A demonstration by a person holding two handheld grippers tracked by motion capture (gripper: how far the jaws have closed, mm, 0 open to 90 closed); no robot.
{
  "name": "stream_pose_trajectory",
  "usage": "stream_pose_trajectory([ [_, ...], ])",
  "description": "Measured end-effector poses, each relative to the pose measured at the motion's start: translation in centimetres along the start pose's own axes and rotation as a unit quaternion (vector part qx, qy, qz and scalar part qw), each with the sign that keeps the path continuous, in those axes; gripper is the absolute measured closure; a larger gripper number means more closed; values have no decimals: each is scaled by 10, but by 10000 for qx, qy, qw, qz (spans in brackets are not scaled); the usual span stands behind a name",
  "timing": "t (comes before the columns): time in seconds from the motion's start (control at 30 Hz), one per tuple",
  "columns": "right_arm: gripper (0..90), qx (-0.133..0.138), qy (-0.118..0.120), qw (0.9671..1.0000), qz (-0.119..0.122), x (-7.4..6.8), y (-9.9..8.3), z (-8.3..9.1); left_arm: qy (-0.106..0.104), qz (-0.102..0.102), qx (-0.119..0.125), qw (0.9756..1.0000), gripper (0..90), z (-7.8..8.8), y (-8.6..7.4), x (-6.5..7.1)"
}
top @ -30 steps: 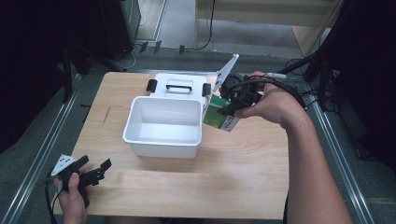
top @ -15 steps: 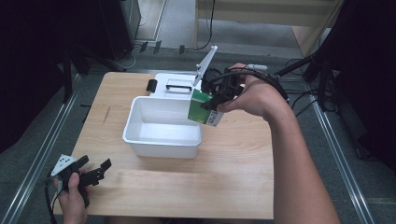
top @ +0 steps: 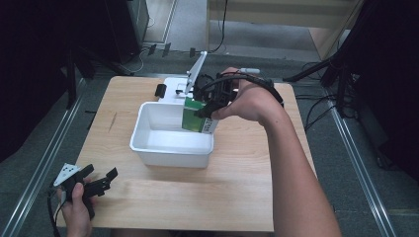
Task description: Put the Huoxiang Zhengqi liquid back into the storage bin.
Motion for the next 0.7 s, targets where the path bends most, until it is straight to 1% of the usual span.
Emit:
stream_pose_trajectory([
  [0.13, 644, 3, 31, 9999, 121, -1, 3, -7, 2, 0, 11, 10000, 0, 0, 0, 0],
  [0.2, 644, -25, 42, 9999, 106, -2, 3, -8, -1, 0, 7, 10000, 0, 0, 0, 0],
  [0.23, 644, -26, 96, 9997, 204, -3, 3, -12, 0, 1, 10, 10000, 0, 0, 0, 0],
  [0.37, 643, -54, 165, 9993, 324, -4, -1, -19, 0, 19, 24, 10000, 0, 0, 0, 0],
  [0.47, 643, -68, 172, 9992, 341, -4, -2, -23, 2, 19, 23, 10000, 0, 0, 0, 0],
  [0.5, 644, -57, 198, 9990, 405, -4, -2, -27, 1, 19, 21, 10000, 0, 0, 0, 0],
  [0.53, 644, -57, 198, 9990, 405, -4, -2, -27, 1, 19, 21, 10000, 0, 0, 0, 0],
  [0.57, 643, -77, 210, 9988, 433, -5, -3, -32, 1, 9, 20, 10000, 0, 0, 0, 0],
  [0.63, 643, -118, 210, 9989, 412, -5, -4, -33, -2, -6, 0, 10000, 0, 0, 0, 0],
  [0.7, 643, -150, 259, 9986, 445, -6, -5, -42, -3, -4, -1, 10000, 0, 0, 0, 0],
])
Point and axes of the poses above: each handheld gripper's, and its own axes: z roughly backward along the jaws, y roughly out of its top, x roughly to its right, the point moved 4 cm from there along -z, roughly forward along the jaws, and after that the axes turned 3 degrees about -y, right-handed, at the moved point
